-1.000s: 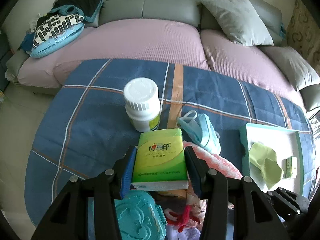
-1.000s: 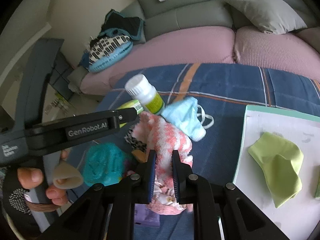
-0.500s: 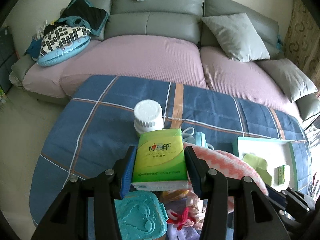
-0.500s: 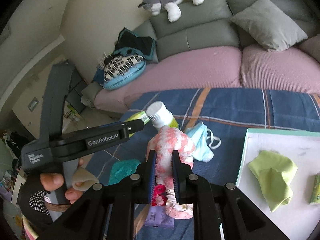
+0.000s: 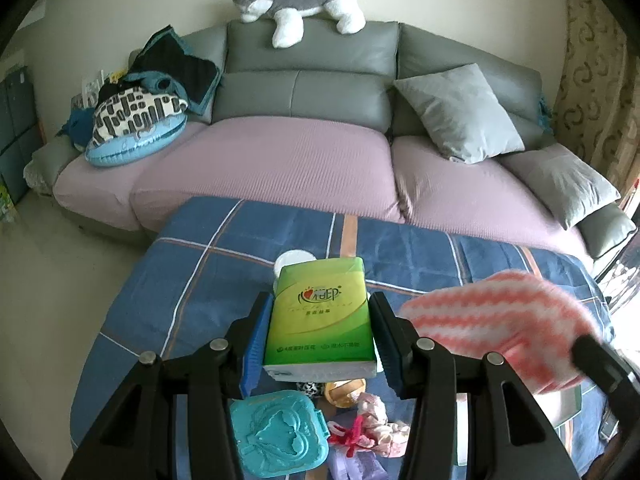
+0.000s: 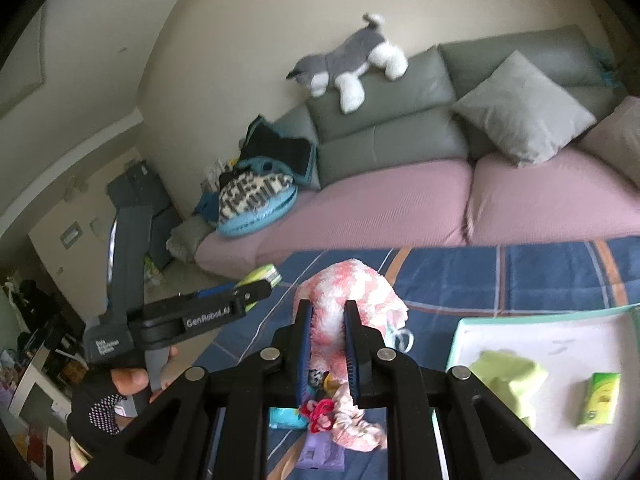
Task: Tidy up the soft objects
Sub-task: 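Lift and carry the sock and tissue pack over the tray with both tools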
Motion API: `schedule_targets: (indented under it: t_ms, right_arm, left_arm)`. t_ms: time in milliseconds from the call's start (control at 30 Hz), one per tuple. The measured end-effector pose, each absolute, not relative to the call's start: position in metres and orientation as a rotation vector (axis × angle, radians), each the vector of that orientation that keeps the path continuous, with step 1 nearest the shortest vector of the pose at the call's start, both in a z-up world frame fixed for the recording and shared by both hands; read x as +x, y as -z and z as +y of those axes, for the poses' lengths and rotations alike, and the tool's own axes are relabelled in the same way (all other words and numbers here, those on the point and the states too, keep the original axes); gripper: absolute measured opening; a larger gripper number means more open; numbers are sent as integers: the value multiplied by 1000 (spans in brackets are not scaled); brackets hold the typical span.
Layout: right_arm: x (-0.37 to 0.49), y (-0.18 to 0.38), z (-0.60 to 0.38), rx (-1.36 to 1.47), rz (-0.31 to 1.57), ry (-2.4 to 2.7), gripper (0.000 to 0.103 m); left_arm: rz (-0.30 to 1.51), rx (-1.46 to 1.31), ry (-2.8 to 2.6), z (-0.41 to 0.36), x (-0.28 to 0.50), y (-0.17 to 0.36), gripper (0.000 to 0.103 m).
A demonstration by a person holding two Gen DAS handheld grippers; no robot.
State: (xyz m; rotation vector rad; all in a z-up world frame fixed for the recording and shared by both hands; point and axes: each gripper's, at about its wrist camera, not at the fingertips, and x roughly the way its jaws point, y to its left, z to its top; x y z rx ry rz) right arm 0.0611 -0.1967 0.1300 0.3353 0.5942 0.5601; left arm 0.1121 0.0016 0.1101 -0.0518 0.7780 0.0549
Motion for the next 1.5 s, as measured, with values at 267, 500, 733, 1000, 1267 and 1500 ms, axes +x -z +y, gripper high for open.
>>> schedule_targets:
  t_ms: [267,500,733,1000,1267,1500]
  right_arm:
    - [46,-146,-254,373,510,-406,16]
    - [35,-147,-313,420,476,-230,16]
    - [23,-143,-366,450,469,-45,16]
    - [43,-115,-386,471,554,31,16]
    - [101,-32,-374,501,827,1,16]
    - [119,17,-363,477,1001,-1,16]
  left_arm:
    - [777,-11,6,-26,115,-112,50]
    - [789,56,86,-72,120,-108,50]
    - [812,101,210,-128,125,-97,50]
    - [852,134,301,-180,147,-67,51]
    - [951,169,343,-210,172,-7,51]
    - [1061,188,317,-219,183,39,51]
